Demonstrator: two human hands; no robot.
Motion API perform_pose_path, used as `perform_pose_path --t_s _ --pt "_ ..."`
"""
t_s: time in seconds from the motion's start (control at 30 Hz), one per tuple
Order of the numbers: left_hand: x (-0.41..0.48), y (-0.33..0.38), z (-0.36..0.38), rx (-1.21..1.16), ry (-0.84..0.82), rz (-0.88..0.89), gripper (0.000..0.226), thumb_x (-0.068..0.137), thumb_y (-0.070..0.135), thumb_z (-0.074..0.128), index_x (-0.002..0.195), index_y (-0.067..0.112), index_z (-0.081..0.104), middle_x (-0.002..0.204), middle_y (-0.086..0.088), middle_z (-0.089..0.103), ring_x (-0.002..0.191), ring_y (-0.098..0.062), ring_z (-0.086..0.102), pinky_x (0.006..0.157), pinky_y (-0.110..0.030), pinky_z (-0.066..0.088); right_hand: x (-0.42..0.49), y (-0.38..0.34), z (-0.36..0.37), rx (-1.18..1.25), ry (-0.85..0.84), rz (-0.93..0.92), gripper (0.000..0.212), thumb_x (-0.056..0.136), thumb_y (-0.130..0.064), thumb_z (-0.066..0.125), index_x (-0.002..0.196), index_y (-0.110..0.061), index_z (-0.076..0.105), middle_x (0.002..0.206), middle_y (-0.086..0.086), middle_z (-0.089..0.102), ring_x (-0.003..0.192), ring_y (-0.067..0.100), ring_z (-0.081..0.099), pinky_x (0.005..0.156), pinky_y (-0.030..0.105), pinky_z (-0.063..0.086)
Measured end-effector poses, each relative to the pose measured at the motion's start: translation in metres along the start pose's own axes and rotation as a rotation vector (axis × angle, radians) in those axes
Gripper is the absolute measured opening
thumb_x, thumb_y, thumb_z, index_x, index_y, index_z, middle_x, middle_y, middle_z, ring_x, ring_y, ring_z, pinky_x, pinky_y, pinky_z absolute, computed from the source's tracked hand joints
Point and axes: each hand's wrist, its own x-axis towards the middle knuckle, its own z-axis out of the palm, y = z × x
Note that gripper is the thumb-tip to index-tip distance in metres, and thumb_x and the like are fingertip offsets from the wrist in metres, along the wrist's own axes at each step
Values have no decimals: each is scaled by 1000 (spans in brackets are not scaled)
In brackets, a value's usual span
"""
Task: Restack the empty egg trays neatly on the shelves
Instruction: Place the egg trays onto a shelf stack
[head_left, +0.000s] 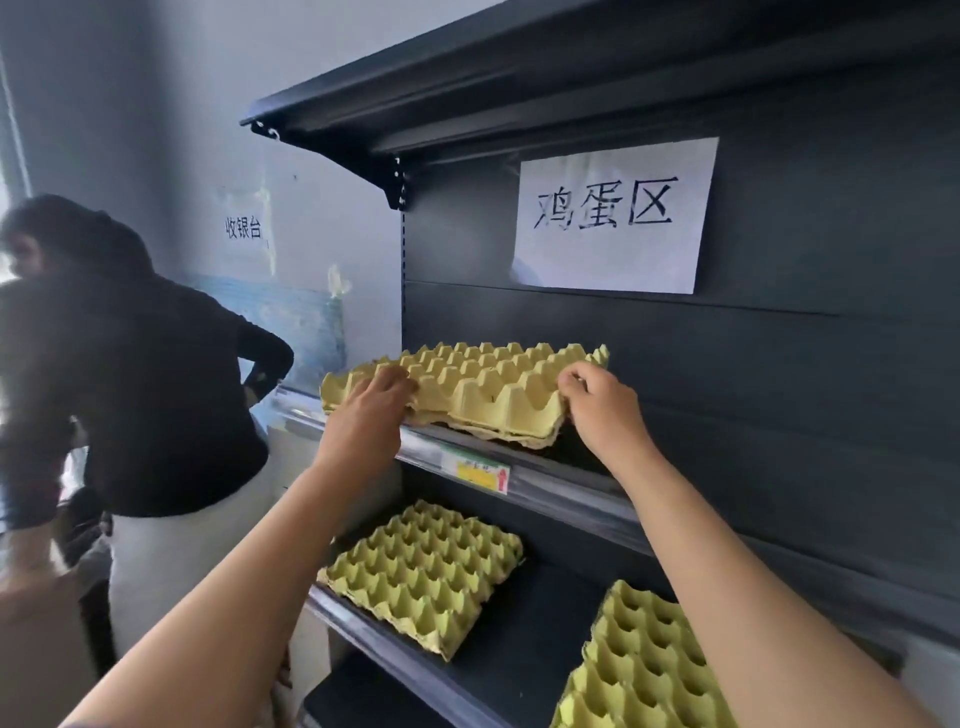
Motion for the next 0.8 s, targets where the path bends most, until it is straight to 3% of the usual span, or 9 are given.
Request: perform_pose_path --t_s 0.13,0.27,0.37,0.47,0.57,0.63,0.8 --pt "24 -49 20 10 -55 -14 38 88 0 54 123 14 57 134 1 47 117 -27 46 81 -41 49 36 -9 47 -1 -43 46 28 102 -25 36 107 -12 60 104 7 63 96 26 59 84 39 48" --pt "50 -93 43 3 -102 21 40 89 0 53 124 17 57 136 3 45 119 -25 45 85 -39 48 66 -16 86 15 -57 124 28 101 -23 37 110 -11 61 110 5 60 96 22 57 79 33 44" --pt "70 -119 60 11 -147 75 38 88 6 57 123 21 58 133 6 47 118 -24 46 89 -35 42 78 -19 108 -110 -58 187 34 100 -36 37 121 -18 56 116 2 60 98 19 56 83 34 47" --pt "84 -136 72 -3 -171 150 35 90 12 57 124 22 57 131 6 47 116 -24 46 92 -34 39 76 -34 129 -441 42 20 44 97 -49 36 133 -27 50 137 -1 49 120 26 48 94 40 43" --pt "93 -147 79 -33 -179 209 35 90 13 58 124 21 57 131 5 47 117 -25 45 94 -36 38 71 -49 156 -668 -83 -203 46 94 -49 45 136 -30 45 142 -5 42 126 24 44 96 39 42" --pt "97 -157 82 -48 -213 220 35 90 11 58 124 21 58 131 5 48 116 -25 47 93 -36 39 70 -51 170 -716 -154 -172 43 95 -42 48 136 -30 44 135 -4 48 118 24 50 92 39 45" --pt "97 -175 87 -60 -247 277 38 90 4 51 123 21 59 131 7 47 112 -24 50 87 -34 43 67 -57 192 -814 -114 -145 35 99 -30 42 131 -22 51 131 0 51 116 27 49 94 42 42"
